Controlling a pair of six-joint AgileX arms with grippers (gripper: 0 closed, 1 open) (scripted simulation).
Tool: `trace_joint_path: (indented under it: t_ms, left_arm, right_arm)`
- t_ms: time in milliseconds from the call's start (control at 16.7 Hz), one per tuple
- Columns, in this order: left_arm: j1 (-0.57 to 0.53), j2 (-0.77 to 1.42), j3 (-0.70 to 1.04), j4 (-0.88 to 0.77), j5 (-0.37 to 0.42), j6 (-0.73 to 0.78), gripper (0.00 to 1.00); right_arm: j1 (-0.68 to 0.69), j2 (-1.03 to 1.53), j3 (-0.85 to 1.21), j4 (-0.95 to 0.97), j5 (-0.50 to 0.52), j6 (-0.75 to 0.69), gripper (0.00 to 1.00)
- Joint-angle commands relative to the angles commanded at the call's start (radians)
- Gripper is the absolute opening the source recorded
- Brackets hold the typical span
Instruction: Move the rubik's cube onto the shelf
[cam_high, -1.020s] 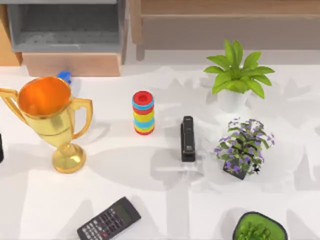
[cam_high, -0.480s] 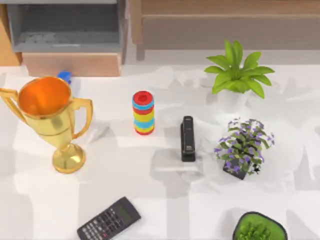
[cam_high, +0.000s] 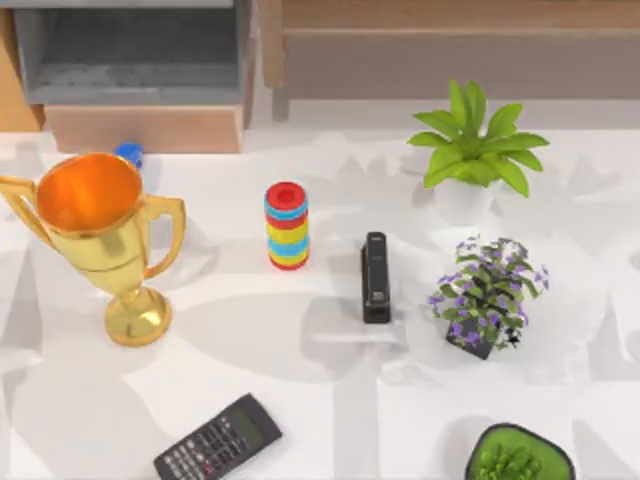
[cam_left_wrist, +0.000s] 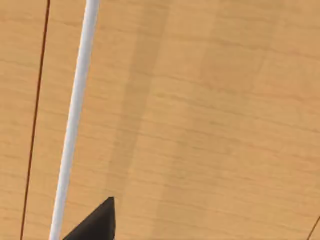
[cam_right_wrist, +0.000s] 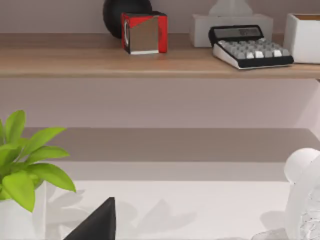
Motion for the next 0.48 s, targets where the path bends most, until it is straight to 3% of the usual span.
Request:
trace_joint_path:
  t_ms: [240,480]
  left_arm:
    - [0.038,0.241,0.123,0.130,0.056,0.164,1.00]
    - [0.054,0.345,0.176,0.186,0.081,0.233,1.00]
  right_arm:
    - [0.000,0.000,0.000,0.000,0.000,0.000,1.00]
    - [0.000,0.000,0.000,0.000,0.000,0.000,1.00]
